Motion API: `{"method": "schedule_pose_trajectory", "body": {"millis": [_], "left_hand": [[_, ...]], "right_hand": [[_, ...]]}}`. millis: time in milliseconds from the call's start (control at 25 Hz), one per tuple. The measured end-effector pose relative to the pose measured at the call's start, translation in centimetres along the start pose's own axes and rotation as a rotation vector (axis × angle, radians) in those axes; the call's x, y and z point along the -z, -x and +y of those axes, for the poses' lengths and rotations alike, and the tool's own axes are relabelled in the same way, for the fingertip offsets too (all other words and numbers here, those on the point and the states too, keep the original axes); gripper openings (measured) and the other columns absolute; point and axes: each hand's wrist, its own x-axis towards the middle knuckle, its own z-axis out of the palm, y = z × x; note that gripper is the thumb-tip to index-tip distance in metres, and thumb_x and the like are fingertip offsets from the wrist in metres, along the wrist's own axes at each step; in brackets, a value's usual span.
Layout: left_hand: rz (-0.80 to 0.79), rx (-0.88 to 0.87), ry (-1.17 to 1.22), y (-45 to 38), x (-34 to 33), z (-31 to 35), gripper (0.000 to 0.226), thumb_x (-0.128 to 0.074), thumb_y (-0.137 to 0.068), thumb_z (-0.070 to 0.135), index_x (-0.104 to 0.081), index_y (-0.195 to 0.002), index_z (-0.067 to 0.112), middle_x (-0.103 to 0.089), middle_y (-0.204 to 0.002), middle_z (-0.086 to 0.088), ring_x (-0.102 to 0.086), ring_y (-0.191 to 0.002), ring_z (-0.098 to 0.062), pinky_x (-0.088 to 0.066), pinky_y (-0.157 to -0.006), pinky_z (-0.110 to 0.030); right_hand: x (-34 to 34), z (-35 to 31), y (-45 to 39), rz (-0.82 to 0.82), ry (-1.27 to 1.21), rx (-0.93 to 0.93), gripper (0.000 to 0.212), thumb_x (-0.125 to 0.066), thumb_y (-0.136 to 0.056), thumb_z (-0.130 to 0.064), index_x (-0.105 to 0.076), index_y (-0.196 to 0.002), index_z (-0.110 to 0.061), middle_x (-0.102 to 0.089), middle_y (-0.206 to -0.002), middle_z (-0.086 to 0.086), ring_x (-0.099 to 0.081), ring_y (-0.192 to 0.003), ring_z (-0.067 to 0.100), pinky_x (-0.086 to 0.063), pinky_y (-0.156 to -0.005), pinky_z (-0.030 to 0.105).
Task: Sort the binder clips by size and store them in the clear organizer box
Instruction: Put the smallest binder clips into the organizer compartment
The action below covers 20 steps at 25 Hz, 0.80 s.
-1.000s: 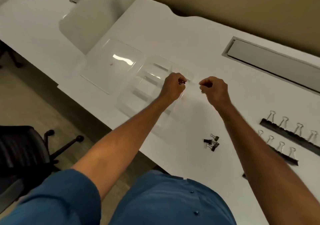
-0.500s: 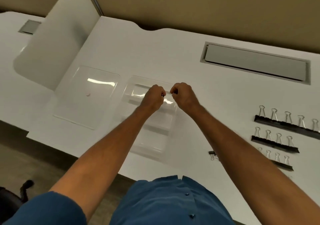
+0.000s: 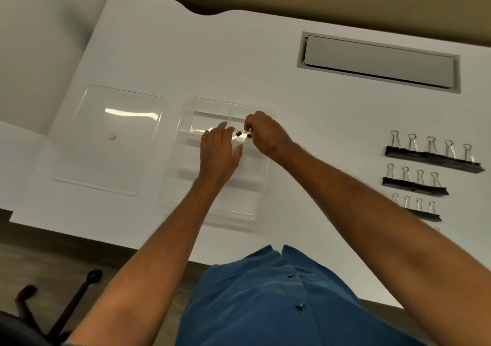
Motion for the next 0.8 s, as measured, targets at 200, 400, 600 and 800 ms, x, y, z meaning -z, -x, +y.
{"method": "schedule_pose_trajectory", "body": {"millis": [200, 400, 600, 800], "left_hand": [[-0.026, -0.062, -0.004, 0.3, 0.0, -0.8, 0.047, -0.063, -0.092, 0.031, -0.054, -0.134, 0.012, -0.045, -0.149, -0.014, -0.04, -0.139, -0.03, -0.02, -0.121, -0.048], [0.087, -0.054, 0.111, 0.4, 1.5, 1.5, 0.038, -0.061, -0.088, 0.014, -0.06, -0.125, 0.012, -0.044, -0.15, -0.013, -0.039, -0.141, -0.028, -0.018, -0.121, -0.052], [0.084, -0.188, 0.251, 3.3, 1.2, 9.5, 0.029, -0.059, -0.089, 0.018, -0.064, -0.117, 0.021, -0.055, -0.134, 0.0, -0.049, -0.124, -0.021, -0.031, -0.102, -0.038], [-0.42, -0.372, 0.37, 8.0, -3.0, 16.1, 0.033, -0.061, -0.094, 0.025, -0.058, -0.127, 0.018, -0.056, -0.126, -0.001, -0.056, -0.111, -0.024, -0.047, -0.091, -0.039]], "right_hand": [[0.8, 0.3, 1.2, 0.092, -0.071, -0.018, 0.022, -0.054, -0.094, -0.003, -0.064, -0.107, -0.018, -0.059, -0.108, 0.002, -0.06, -0.091, 0.02, -0.053, -0.081, 0.039], [4.8, 2.9, 8.5, 0.418, -0.279, -0.097, 0.022, -0.05, -0.093, -0.005, -0.067, -0.099, -0.019, -0.06, -0.101, -0.005, -0.06, -0.088, 0.007, -0.05, -0.077, 0.021], [3.9, 9.4, 21.0, 0.481, -0.338, -0.485, 0.025, -0.053, -0.094, -0.003, -0.066, -0.101, -0.023, -0.062, -0.109, -0.002, -0.061, -0.092, 0.003, -0.051, -0.073, 0.016], [0.4, 13.1, 26.3, 0.188, -0.242, -0.535, 0.055, -0.071, -0.086, -0.014, -0.052, -0.137, -0.022, -0.049, -0.133, 0.0, -0.051, -0.119, 0.021, -0.045, -0.102, 0.032]]}}
